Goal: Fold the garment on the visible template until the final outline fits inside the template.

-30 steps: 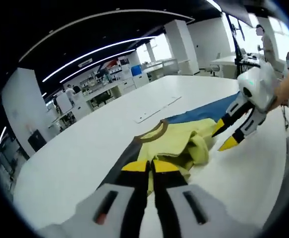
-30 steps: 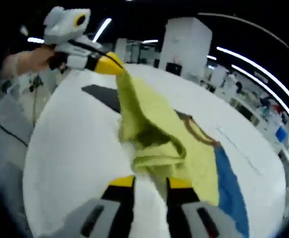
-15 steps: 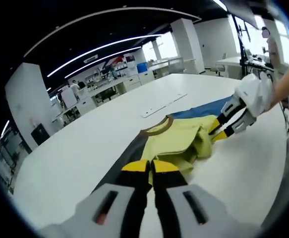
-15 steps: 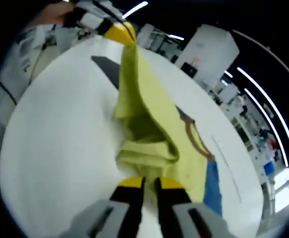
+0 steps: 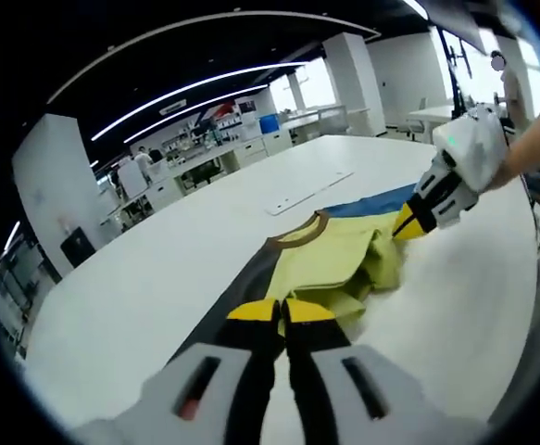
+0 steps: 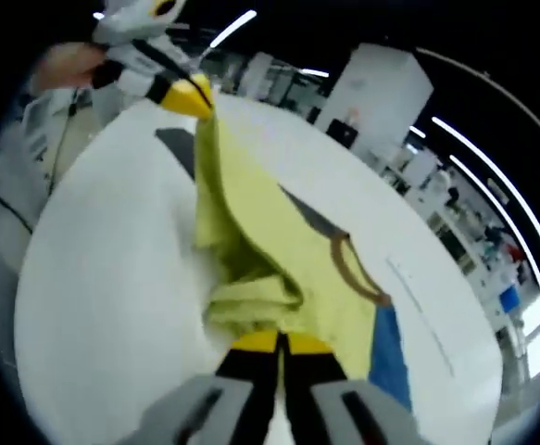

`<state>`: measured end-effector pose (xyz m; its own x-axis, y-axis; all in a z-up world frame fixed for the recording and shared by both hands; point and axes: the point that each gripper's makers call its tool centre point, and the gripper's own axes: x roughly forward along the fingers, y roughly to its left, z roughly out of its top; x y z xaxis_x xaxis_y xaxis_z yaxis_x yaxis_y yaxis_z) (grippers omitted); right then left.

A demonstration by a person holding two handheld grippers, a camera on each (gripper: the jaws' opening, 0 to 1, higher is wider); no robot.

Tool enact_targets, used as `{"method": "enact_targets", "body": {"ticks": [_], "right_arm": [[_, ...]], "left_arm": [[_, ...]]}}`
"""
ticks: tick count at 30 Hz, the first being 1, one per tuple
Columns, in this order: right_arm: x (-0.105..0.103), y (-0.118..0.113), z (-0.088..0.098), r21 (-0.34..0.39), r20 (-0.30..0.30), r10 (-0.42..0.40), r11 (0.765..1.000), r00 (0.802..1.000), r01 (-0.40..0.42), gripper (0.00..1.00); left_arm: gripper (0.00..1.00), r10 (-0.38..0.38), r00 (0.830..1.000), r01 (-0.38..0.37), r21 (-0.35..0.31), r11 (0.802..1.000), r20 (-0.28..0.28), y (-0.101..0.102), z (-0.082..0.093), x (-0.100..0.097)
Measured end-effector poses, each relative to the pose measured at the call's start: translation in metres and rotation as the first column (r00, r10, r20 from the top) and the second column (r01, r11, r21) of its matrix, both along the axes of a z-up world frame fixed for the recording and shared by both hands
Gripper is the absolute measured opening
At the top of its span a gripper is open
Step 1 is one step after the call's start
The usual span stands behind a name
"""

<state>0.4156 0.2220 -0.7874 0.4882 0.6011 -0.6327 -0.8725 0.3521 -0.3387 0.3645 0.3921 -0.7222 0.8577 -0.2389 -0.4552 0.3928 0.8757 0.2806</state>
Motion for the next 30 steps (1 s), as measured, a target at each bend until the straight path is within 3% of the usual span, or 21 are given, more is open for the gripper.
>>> {"method": "enact_targets", "body": {"ticks": [5,11,20,30], "right_arm": [[0.027,0.006,0.021,0.122,-0.098,-0.078,0.988,0.992,0.09,0.0],[0.056,0.004,0.014,0.119,-0.134,-0.117,0.984,0.984,0.133,0.0],[0.058,0.006,-0.007,0.083,-0.165,-0.13,0.986,0.978,0.145,0.0],[0.054,0.003,-0.003,0.093,-0.161,-0.118,0.987,0.98,0.134,0.0]], "left_arm": [[0.0,0.006,1.0,-0.006,0.011,1.0,0.0,0.004,-0.001,0.001],[0.0,0.016,1.0,-0.016,0.006,1.0,-0.01,0.006,-0.004,0.001],[0.0,0.022,0.999,-0.022,0.005,1.0,-0.027,0.009,-0.01,-0.001],[0.0,0.023,0.999,-0.022,0.006,1.0,-0.035,0.009,-0.013,-0.001]]}}
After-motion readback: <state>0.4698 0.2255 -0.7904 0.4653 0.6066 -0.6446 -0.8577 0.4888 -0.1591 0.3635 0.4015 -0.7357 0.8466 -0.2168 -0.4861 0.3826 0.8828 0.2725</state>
